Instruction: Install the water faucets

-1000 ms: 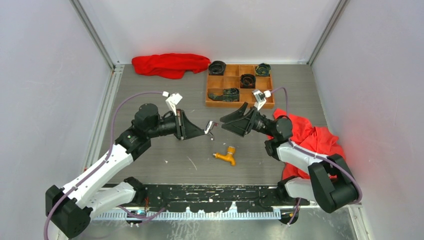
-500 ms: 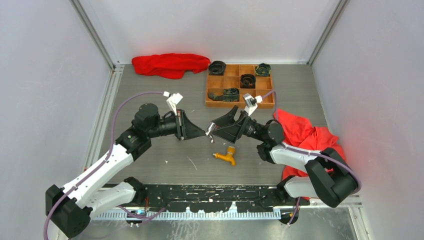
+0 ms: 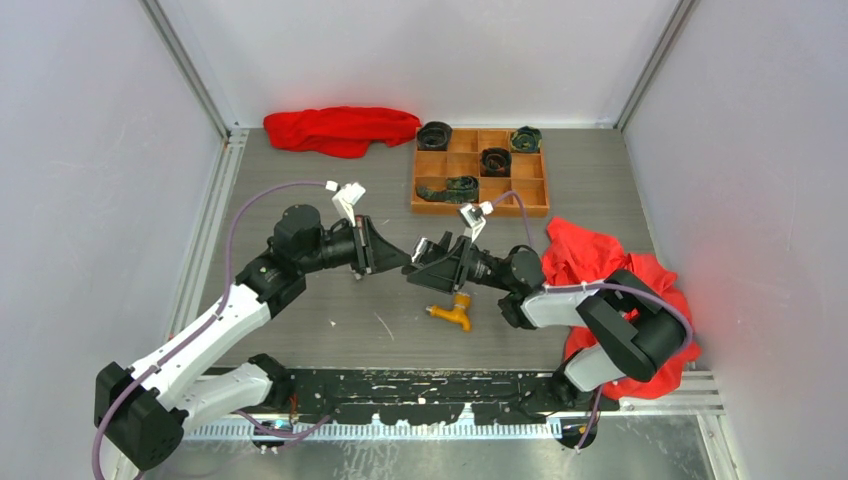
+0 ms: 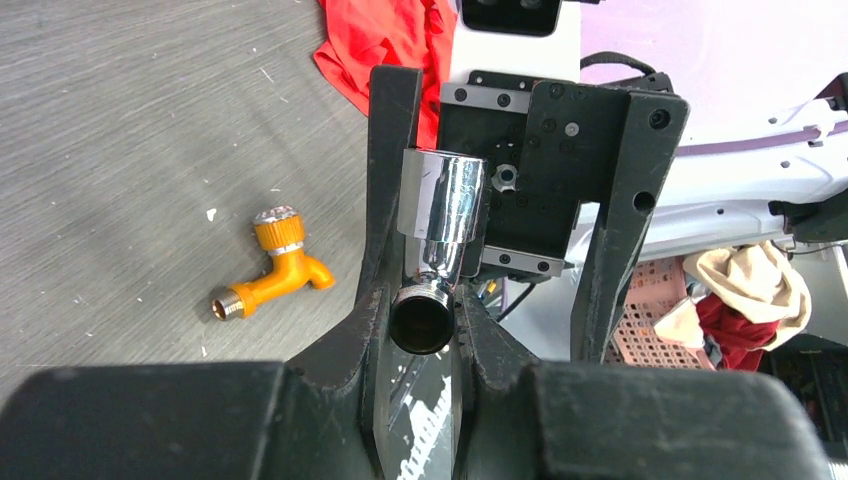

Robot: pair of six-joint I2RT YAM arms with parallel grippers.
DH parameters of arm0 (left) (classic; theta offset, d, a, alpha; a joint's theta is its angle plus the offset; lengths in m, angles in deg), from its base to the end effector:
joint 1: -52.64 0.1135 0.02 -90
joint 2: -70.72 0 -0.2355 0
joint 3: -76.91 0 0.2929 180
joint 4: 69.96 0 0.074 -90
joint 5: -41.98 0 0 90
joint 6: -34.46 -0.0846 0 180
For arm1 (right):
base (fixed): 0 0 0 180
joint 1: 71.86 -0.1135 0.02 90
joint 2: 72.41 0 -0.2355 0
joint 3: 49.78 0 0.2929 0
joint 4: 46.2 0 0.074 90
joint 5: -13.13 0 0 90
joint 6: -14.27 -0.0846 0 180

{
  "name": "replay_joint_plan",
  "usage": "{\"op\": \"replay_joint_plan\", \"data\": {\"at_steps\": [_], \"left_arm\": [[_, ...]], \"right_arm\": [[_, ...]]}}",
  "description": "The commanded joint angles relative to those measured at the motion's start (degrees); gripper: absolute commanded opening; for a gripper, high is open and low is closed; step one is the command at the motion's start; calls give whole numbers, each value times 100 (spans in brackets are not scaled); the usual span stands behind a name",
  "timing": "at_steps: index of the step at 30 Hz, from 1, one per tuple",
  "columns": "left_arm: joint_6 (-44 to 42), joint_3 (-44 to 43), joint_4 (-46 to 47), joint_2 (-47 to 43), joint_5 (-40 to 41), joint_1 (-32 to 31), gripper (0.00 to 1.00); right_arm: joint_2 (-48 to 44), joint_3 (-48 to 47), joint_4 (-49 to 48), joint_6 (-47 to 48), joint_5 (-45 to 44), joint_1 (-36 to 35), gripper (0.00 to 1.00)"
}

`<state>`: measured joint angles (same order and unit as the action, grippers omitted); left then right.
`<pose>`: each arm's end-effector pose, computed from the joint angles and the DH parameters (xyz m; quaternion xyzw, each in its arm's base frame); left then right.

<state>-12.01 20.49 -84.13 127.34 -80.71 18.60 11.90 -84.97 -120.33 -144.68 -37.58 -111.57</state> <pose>0.2429 -0.2192 0.2731 0.1092 0.7697 -0.5418 0.3193 0.2079 0.2423 0.1854 -0.1467 0.5611 0.7506 0.3165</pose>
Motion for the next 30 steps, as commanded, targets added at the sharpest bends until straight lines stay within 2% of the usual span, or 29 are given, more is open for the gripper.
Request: {"op": "replay_joint_plan", "data": {"at_steps": [1, 9, 14, 16, 26, 30], "left_arm": [[-25, -299, 385, -59, 138, 28, 0], [-99, -348, 239, -150, 210, 30, 0], [-82, -326, 211, -126, 175, 29, 0], [-60, -298, 228, -125, 173, 29, 0], [-22, -258, 224, -133, 168, 30, 0], [-47, -276, 169, -143, 177, 28, 0]], "right_arm": [[-46, 92, -1084, -51, 28, -21, 87], [-303, 514, -1086, 85, -428, -20, 82], [-442, 562, -1090, 91, -601, -34, 64], [-534, 562, -1093, 218, -668, -52, 61], [-600, 413, -1093, 660, -929, -182, 63], [-625, 402, -1098, 759, -1049, -181, 79]]}}
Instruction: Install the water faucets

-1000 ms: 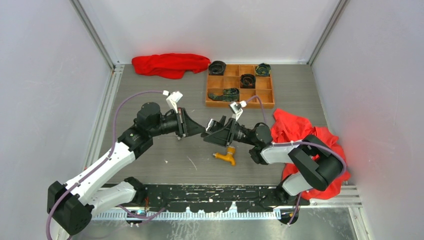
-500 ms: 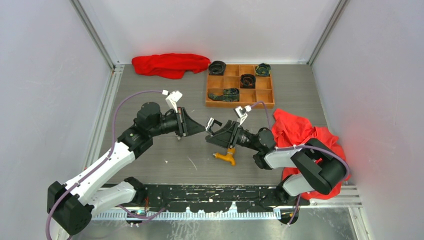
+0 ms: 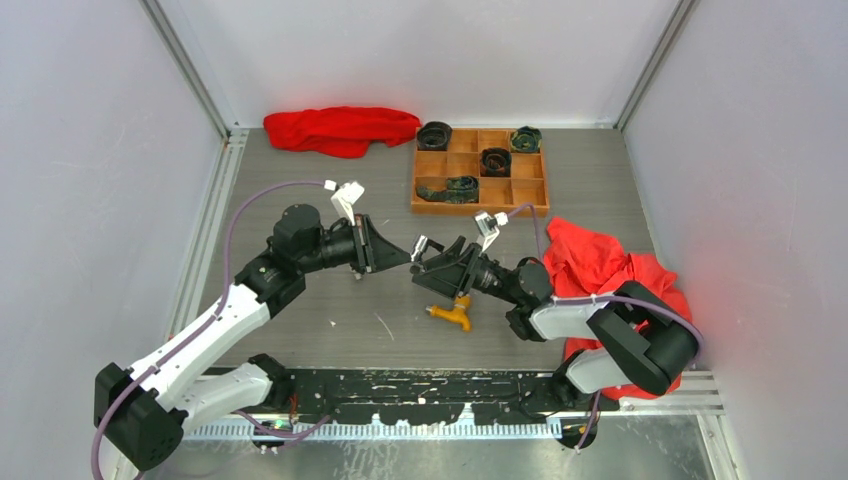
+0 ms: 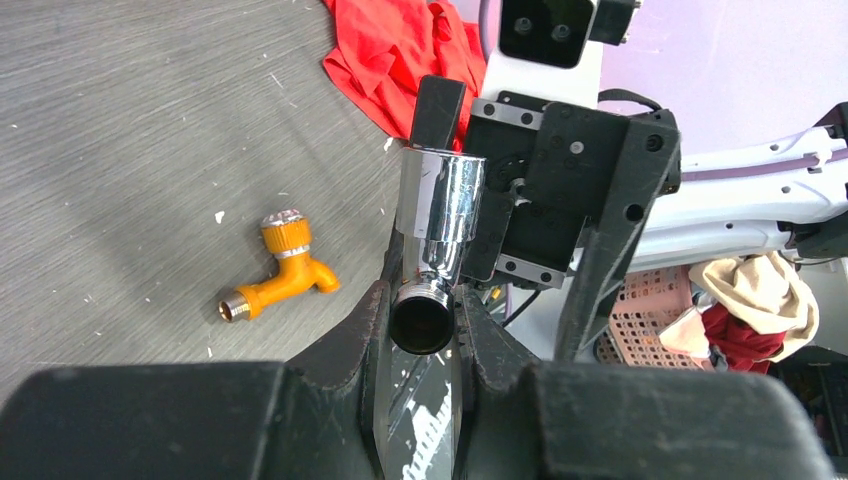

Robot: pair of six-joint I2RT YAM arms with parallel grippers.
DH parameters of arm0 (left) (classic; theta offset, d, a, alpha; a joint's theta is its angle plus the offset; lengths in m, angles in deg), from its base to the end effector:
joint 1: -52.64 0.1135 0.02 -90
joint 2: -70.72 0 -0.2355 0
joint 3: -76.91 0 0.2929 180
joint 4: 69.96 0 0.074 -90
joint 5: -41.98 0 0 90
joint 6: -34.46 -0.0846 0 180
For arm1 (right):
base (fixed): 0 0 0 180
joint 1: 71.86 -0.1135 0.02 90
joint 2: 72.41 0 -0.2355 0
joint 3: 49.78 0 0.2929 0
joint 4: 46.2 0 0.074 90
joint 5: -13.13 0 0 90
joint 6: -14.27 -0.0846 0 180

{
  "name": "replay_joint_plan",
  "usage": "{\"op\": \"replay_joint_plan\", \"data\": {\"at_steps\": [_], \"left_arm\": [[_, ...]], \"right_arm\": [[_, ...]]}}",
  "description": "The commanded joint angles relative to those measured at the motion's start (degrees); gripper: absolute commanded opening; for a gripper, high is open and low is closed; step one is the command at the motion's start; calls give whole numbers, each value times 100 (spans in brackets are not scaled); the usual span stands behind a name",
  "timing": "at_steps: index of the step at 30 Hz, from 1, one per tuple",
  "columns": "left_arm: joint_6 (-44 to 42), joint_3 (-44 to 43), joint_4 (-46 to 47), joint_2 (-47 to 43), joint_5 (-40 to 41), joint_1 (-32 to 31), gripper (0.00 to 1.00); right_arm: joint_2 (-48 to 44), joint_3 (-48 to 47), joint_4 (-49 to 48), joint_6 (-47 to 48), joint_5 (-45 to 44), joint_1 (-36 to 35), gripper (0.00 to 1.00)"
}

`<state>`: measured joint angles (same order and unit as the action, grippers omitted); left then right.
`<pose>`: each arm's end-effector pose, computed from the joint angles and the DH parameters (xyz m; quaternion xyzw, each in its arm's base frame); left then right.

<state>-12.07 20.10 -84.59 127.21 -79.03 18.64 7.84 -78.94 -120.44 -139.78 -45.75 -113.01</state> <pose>0.2449 -0.2178 0.2753 0.1006 0.7719 -0.5346 0.3291 0.1962 0.2295 0.1752 -0.1141 0.5645 0.7285 0.3710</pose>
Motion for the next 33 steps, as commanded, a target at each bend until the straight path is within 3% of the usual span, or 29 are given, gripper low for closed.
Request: {"op": "replay_joint_plan", "data": {"at_steps": [1, 33], "left_arm": [[-33, -238, 223, -129, 0, 25, 0], [286, -466, -154, -101, -116, 25, 0]], "right_arm": [[-200, -206, -1088, 270, -237, -32, 82], [-315, -91, -1033, 361, -179, -18, 87]]}}
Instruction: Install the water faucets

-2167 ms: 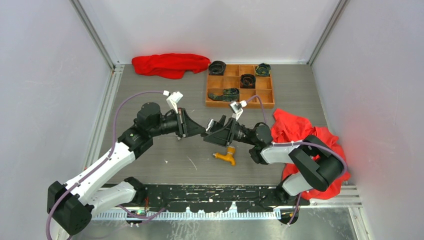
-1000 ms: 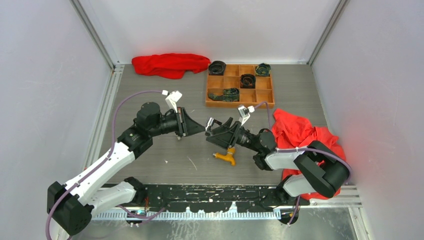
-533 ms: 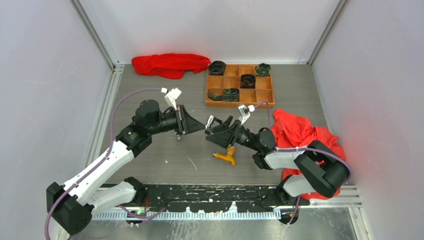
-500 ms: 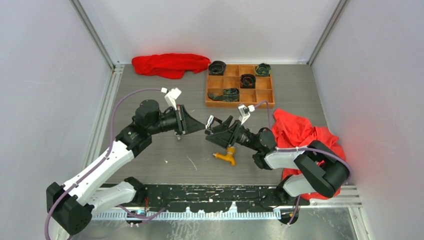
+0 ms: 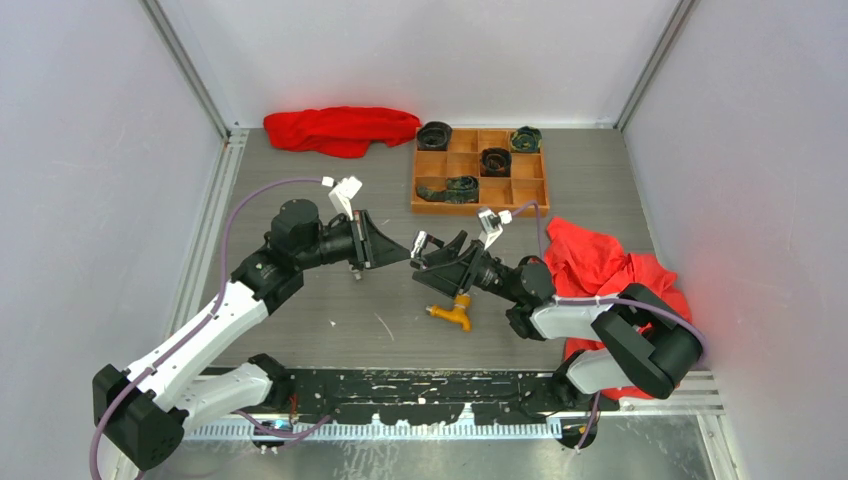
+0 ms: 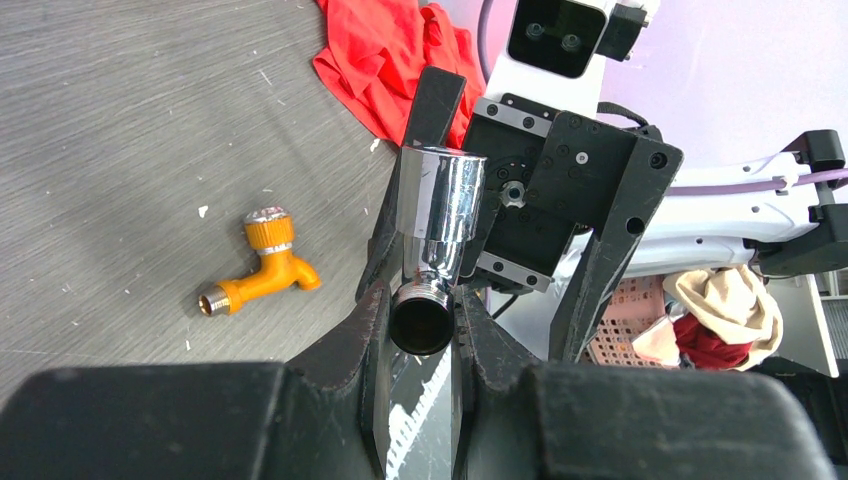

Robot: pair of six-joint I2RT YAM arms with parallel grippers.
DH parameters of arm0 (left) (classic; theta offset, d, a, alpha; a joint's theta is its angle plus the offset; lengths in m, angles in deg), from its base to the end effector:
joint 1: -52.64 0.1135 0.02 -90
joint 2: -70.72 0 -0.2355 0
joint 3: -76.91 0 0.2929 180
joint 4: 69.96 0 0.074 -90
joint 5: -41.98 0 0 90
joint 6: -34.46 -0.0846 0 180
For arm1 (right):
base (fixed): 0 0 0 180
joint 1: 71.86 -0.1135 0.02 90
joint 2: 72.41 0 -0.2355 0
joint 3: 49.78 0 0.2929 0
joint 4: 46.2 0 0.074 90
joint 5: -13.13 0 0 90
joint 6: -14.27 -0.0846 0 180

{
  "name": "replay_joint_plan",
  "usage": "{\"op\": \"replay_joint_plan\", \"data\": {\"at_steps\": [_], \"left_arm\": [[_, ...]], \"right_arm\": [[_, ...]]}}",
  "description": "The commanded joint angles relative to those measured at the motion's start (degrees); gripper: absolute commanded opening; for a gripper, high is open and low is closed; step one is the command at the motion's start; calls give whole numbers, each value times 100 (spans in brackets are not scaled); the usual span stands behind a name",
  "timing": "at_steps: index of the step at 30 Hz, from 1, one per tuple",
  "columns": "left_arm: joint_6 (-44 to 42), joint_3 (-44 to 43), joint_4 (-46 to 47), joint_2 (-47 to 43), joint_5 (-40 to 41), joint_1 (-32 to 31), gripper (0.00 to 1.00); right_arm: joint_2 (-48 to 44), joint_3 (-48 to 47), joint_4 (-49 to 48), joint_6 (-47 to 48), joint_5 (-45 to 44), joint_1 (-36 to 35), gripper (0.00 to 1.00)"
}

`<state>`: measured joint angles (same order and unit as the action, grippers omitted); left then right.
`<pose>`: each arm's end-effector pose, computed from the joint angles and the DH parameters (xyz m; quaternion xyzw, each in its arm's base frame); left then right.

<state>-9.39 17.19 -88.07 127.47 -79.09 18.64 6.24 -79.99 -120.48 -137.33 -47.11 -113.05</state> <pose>0.2448 -0.2178 0.2874 0.0809 0.7780 -0.5397 0.3112 0.1986 0.2296 0.1895 -0.1232 0.5437 0.7250 0.4044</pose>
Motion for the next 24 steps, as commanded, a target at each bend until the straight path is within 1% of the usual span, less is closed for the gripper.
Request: {"op": "replay_joint_plan", "data": {"at_steps": [1, 5, 9, 13, 18, 19, 24], "left_arm": [[17, -165, 196, -103, -110, 26, 0], [60, -153, 269, -53, -123, 25, 0], [61, -165, 286, -29, -116, 25, 0], [52, -151, 263, -15, -133, 29, 0], [65, -122, 285, -6, -132, 25, 0], [75, -113, 304, 6, -143, 20, 0], [128, -126, 374, 33, -199, 23, 0]], "right_arm": [[-157, 22, -1032, 129, -53, -12, 87], [-148, 5, -1038, 140, -34, -17, 86], [-152, -15, -1062, 170, -1, -18, 83], [-171, -61, -1062, 202, -27, -20, 78], [-133, -174, -1069, 132, 36, -16, 66], [-119, -188, -1070, 131, 31, -20, 65], [3, -271, -1066, 119, -46, -15, 64]]}}
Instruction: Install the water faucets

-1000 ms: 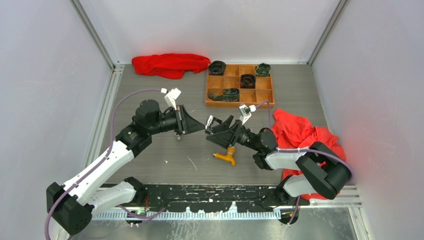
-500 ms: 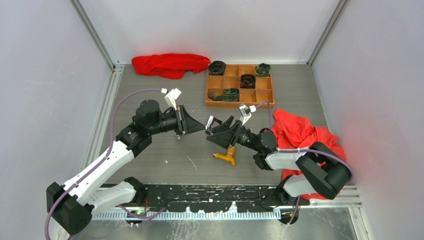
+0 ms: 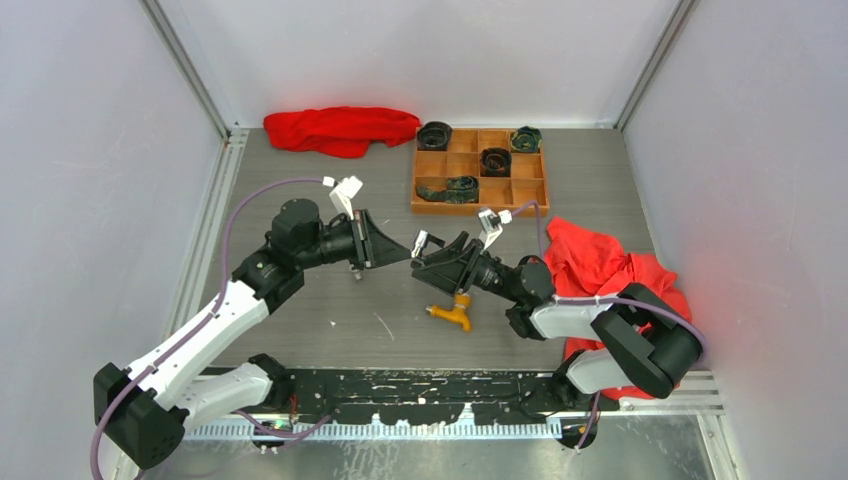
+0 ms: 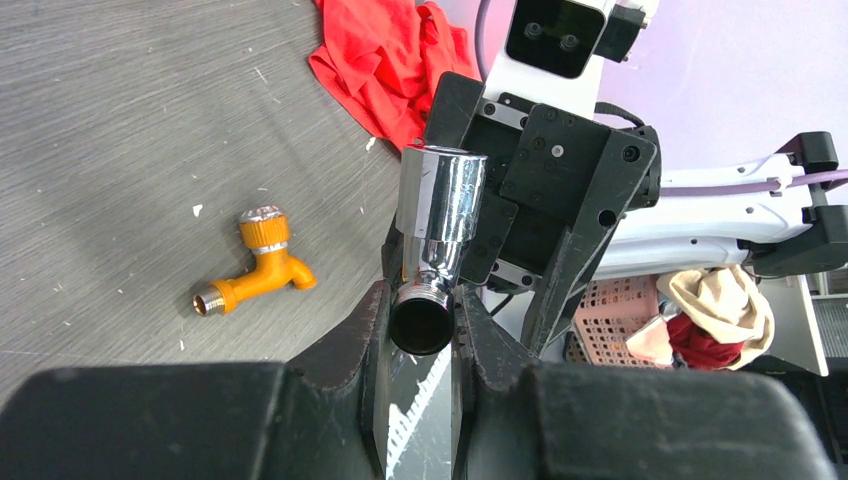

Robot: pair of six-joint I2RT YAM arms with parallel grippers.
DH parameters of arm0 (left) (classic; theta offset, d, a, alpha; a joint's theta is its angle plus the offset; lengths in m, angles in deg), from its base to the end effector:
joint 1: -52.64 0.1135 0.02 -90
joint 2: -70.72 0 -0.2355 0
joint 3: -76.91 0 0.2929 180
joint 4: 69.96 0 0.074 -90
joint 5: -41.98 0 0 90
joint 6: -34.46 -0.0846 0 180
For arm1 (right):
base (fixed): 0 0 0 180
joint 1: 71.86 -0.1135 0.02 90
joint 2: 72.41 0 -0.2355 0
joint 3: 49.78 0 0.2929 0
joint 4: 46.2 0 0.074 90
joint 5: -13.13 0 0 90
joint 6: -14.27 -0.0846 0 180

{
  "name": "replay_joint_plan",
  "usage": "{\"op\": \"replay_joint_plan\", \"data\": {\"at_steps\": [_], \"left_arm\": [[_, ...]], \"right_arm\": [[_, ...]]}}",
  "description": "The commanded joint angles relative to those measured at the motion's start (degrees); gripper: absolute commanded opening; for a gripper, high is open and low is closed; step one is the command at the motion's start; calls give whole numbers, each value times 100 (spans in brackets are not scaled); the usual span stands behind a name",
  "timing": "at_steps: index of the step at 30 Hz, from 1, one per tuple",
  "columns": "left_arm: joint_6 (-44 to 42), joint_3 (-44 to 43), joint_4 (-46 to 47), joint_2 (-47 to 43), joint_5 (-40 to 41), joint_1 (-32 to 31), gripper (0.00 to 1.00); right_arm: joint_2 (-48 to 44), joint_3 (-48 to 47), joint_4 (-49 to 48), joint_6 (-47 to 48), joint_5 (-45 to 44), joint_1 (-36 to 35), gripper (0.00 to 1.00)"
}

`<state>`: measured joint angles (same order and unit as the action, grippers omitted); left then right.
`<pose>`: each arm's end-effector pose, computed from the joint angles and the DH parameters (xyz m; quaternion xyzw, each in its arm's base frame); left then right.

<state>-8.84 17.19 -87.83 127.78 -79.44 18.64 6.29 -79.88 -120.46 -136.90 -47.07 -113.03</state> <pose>0.2453 -0.2186 0.2864 0.0788 0.7783 -0.5425 0.3063 0.1985 0.2294 0.1886 -0.1250 0.5445 0.7231 0.4063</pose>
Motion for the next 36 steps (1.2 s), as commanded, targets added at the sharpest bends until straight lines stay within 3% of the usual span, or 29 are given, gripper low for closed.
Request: {"op": "replay_joint_plan", "data": {"at_steps": [1, 6, 16, 28, 36], "left_arm": [[76, -135, 337, 2, -177, 26, 0], [12, -193, 246, -31, -189, 25, 0], [15, -134, 262, -9, -172, 24, 0], [-29, -219, 239, 46, -205, 25, 0], [-103, -274, 223, 73, -168, 26, 0]], "right_arm": [[23, -297, -1073, 58, -89, -14, 64], [95, -294, -1075, 27, -367, -22, 61], [266, -394, -1073, -88, -397, -13, 43], [559, -654, -1065, -291, 219, -14, 1], [717, -808, -1020, -461, 500, -3, 1]]}}
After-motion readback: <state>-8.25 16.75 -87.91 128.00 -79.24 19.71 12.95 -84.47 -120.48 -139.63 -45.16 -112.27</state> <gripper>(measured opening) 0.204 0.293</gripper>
